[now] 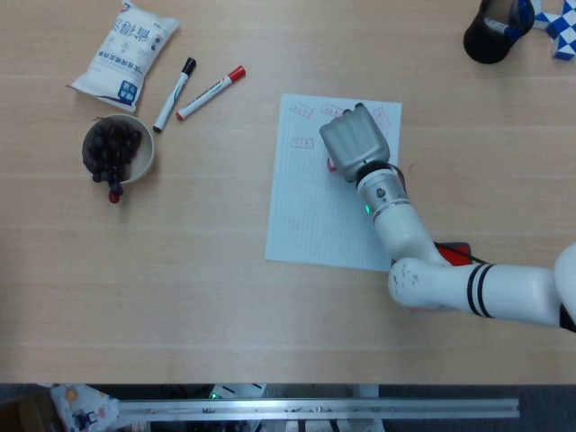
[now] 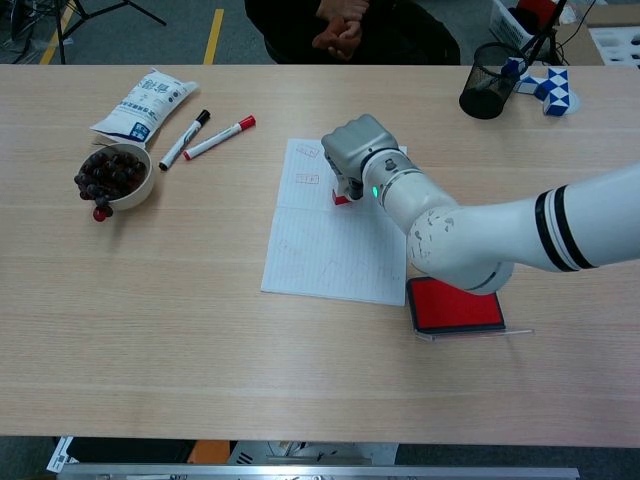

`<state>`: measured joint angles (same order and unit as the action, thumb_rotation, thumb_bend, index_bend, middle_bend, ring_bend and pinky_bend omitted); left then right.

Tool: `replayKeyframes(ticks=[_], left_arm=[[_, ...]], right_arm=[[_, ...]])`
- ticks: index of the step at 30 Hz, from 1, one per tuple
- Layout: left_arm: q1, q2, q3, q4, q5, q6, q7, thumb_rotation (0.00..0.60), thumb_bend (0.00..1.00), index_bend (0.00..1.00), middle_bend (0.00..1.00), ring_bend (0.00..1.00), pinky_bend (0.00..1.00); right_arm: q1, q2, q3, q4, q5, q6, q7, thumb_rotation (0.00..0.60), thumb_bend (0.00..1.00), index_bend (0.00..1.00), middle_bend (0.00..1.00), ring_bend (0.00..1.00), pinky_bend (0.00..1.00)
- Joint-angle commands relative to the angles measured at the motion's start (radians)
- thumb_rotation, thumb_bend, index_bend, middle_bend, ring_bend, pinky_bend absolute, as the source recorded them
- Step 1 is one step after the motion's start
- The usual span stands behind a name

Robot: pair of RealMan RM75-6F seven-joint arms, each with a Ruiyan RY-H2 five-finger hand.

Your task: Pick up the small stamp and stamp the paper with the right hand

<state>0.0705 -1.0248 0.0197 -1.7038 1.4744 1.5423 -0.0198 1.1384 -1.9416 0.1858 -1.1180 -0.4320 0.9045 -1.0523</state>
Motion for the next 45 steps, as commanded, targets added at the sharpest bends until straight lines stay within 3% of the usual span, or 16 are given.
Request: replayKeyframes(ticks=[1,36,45], left_arm=[[0.001,0.000,0.000,0.001,0.001,0.001,-0.001,0.600,0.17,0.10,0.11,0.18,0.10],[0.006,-0.002,-0.002,0.009,-0.004,0.000,-0.006,0.600,0.17,0.08,0.11,0.18,0.10],[0.011,0.000,-0.002,0.010,-0.001,0.009,-0.013,0.600,0.17,0.08,0.11,0.18,0.10]], right_arm=[[-0.001,0.000,0.001,0.000,-0.002,0.002,0.000,0.600,0.43,0.74,0.54,0.39,0.34],[-0.005,-0.027,0.012,0.052,0.016,-0.014,-0.026,0.600,0.43,0.75,0.55,0.39,0.34],[-0.027,0.042,0.027,-0.060,-0.023,0.020,0.011,0.600,0.43,0.75,0.55,0.39,0.34]])
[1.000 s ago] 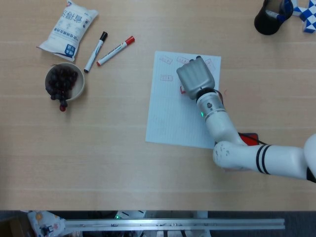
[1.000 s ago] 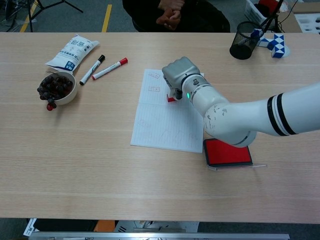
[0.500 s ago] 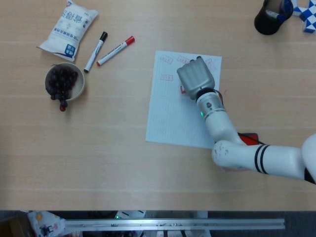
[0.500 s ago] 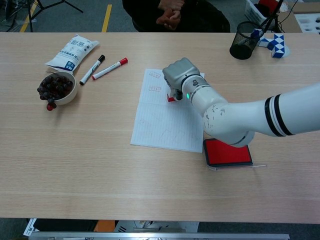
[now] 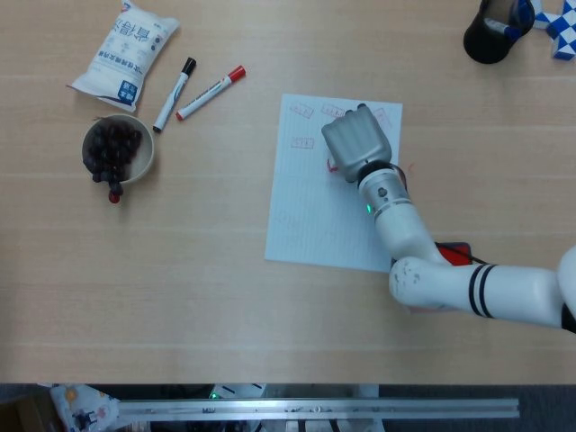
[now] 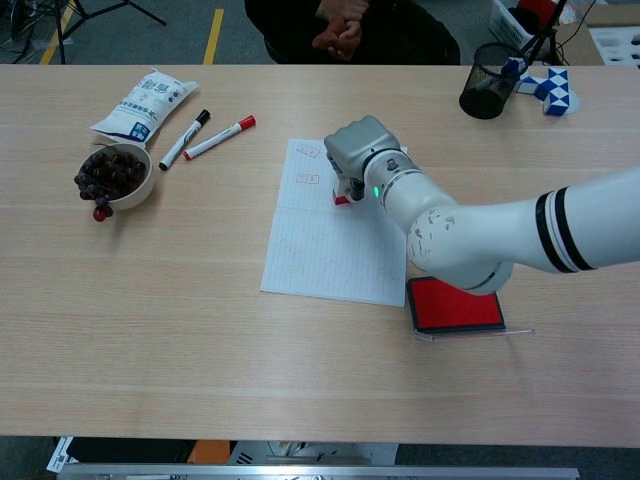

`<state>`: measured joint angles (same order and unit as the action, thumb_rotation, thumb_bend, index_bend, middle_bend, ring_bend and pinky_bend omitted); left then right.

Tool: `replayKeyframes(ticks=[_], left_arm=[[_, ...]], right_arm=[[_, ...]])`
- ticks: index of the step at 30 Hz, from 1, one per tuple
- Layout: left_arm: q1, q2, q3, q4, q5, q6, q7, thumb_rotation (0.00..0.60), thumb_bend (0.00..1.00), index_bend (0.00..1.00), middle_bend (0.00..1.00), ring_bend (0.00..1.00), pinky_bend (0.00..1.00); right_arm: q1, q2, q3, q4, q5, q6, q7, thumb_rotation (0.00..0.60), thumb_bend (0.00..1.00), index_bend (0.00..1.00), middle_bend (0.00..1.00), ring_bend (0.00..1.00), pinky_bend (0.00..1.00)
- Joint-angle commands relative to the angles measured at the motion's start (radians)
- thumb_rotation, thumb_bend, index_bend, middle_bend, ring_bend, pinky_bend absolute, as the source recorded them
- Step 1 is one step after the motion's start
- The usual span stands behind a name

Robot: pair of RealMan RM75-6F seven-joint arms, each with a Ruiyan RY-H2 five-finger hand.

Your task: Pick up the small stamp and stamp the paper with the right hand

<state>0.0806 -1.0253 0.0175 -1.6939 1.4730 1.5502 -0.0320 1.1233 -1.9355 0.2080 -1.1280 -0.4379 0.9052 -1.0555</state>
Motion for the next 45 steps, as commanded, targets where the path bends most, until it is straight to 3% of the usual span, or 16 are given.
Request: replayKeyframes(ticks=[1,8,18,23,31,45], left_arm=[[0.001,0.001,0.000,-0.001,0.002,0.003,-0.002,0.600,0.17,0.08,0.11,0.18,0.10],[0.001,0.000,0.002,-0.005,0.012,0.005,0.002,0.600,0.17,0.08,0.11,0.18,0.10],[-0.008,-0.004,0.007,-0.016,0.019,-0.011,0.019,0.600,0.17,0.08,0.11,0.18,0.10],[-0.012,-0.005,0.009,-0.020,0.020,-0.021,0.029,0.600,0.17,0.08,0.11,0.18,0.10],[-0.021,-0.011,0.011,-0.032,0.022,-0.032,0.046,0.600,0.17,0.08,0.11,0.18,0.10],[-0.023,-0.008,0.011,-0.042,0.017,-0.036,0.055,0.600,0.17,0.08,0.11,0.18,0.10]], right_arm=[[-0.019,0.058,0.006,-0.083,-0.025,0.029,0.023,0.600,0.43,0.75,0.55,0.39,0.34],[-0.072,0.218,-0.009,-0.300,-0.061,0.084,0.062,0.600,0.43,0.75,0.55,0.39,0.34],[-0.164,0.426,-0.107,-0.499,-0.140,0.115,0.132,0.600,0.43,0.75,0.55,0.39,0.34],[-0.211,0.466,-0.164,-0.491,-0.188,0.101,0.189,0.600,0.43,0.75,0.55,0.39,0.34],[-0.260,0.444,-0.219,-0.406,-0.240,0.066,0.258,0.600,0.42,0.75,0.52,0.39,0.34],[-0.296,0.375,-0.236,-0.277,-0.282,0.016,0.310,0.600,0.41,0.67,0.46,0.36,0.32]])
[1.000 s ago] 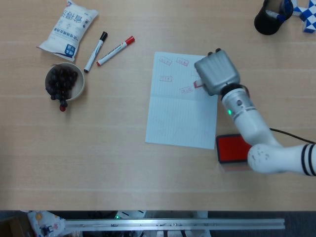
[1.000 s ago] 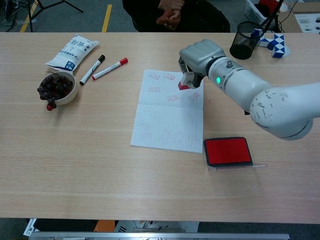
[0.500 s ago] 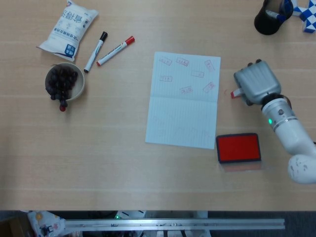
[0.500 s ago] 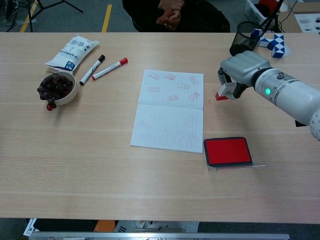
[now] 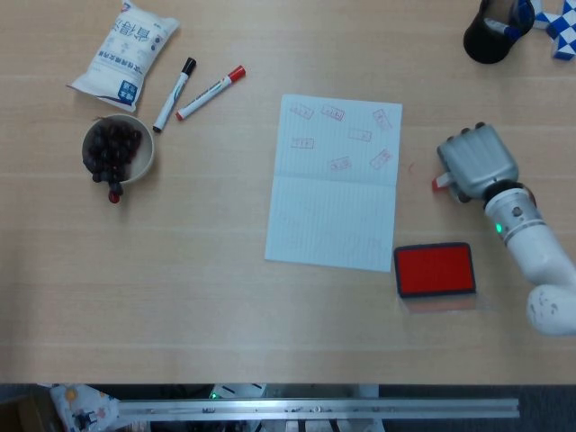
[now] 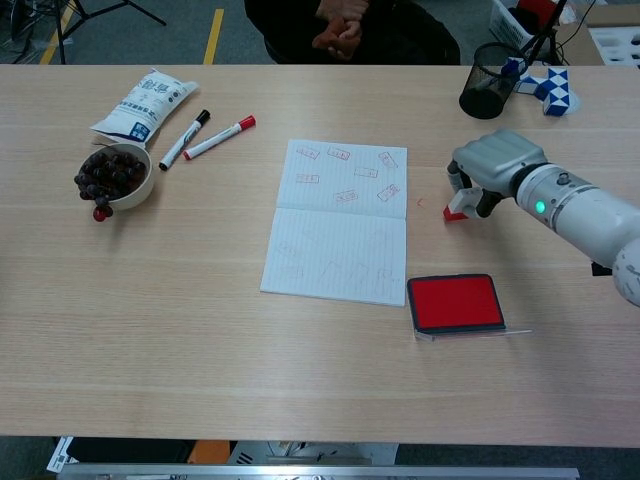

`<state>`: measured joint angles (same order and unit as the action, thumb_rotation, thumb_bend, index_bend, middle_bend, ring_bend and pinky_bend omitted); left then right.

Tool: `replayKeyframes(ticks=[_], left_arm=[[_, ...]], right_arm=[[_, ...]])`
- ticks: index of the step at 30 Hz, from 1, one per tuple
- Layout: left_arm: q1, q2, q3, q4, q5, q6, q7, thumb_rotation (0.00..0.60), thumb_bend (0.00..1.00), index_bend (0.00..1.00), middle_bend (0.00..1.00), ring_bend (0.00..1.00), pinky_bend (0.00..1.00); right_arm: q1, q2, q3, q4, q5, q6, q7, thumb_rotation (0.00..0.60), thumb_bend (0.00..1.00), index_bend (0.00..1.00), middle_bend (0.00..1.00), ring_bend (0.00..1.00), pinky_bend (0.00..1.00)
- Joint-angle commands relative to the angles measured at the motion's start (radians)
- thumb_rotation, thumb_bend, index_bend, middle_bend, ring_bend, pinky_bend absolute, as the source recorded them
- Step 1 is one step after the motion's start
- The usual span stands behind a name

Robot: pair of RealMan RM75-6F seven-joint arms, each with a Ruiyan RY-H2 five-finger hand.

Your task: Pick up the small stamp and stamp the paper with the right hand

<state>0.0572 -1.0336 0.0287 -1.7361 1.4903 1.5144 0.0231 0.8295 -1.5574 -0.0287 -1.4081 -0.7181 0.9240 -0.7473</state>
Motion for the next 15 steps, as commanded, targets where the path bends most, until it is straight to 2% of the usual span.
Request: replayKeyframes(ticks=[1,15], left_arm=[[0.000,0.000,0.000,0.000,0.000,0.000,0.000,0.600,0.17,0.08,0.11,0.18,0.10],[-0.002,-0.002,0.001,0.000,-0.001,-0.002,0.005,0.600,0.17,0.08,0.11,0.18,0.10]], right_arm=[[-0.003,-0.006,0.002,0.006,-0.004,-0.004,0.003,0.600,0.41,0.66,0.46,0.36,0.31],[-0.014,-0.019,0.010,0.021,-0.012,-0.012,-0.003,0.600,0.39,0.58,0.41,0.32,0.28]])
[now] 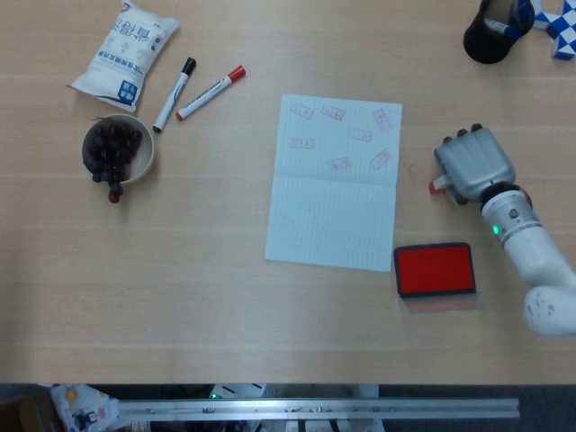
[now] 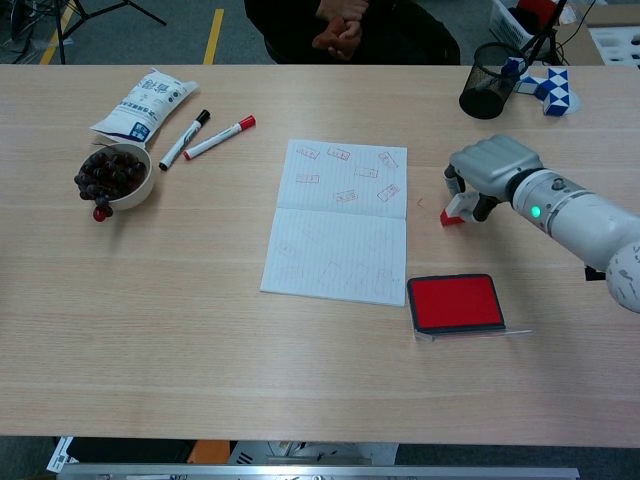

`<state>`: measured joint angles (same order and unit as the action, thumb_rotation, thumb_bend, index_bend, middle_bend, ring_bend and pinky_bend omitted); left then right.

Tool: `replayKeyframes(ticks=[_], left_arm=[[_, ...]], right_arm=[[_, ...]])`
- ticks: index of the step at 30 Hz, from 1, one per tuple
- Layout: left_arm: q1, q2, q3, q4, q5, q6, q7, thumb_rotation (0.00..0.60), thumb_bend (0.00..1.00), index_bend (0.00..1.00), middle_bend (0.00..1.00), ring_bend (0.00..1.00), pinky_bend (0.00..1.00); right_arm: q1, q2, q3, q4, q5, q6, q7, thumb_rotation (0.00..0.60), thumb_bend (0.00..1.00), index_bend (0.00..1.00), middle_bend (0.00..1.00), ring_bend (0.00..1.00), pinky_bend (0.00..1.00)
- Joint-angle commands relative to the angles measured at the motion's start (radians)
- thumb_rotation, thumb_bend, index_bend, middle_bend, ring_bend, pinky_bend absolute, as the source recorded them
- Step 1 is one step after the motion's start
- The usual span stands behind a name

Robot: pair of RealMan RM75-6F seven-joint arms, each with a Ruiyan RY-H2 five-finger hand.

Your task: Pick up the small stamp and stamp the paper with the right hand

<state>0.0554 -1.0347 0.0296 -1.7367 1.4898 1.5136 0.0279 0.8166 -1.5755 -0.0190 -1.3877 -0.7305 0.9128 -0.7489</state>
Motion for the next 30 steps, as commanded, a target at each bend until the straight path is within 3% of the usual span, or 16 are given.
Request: replayKeyframes(ticks=[1,17,30], left_arm=[[0.000,0.000,0.000,0.000,-0.001,-0.001,0.001,0.600,0.17,0.08,0.11,0.18,0.10],[-0.002,0.001,0.001,-0.001,-0.003,-0.001,0.003,0.600,0.17,0.08,0.11,0.18,0.10],[-0.004,0.003,0.000,-0.005,-0.001,-0.002,0.004,0.600,0.17,0.08,0.11,0.18,0.10]], right_arm=[[-0.002,-0.001,0.000,0.001,0.000,-0.001,-0.002,0.600,0.38,0.57,0.41,0.32,0.28],[-0.012,0.005,0.008,-0.007,-0.018,0.003,0.000,0.600,0.29,0.49,0.39,0.31,0.26],[-0.027,0.045,0.015,-0.062,-0.040,0.033,-0.001,0.600,0.28,0.43,0.37,0.29,0.25]])
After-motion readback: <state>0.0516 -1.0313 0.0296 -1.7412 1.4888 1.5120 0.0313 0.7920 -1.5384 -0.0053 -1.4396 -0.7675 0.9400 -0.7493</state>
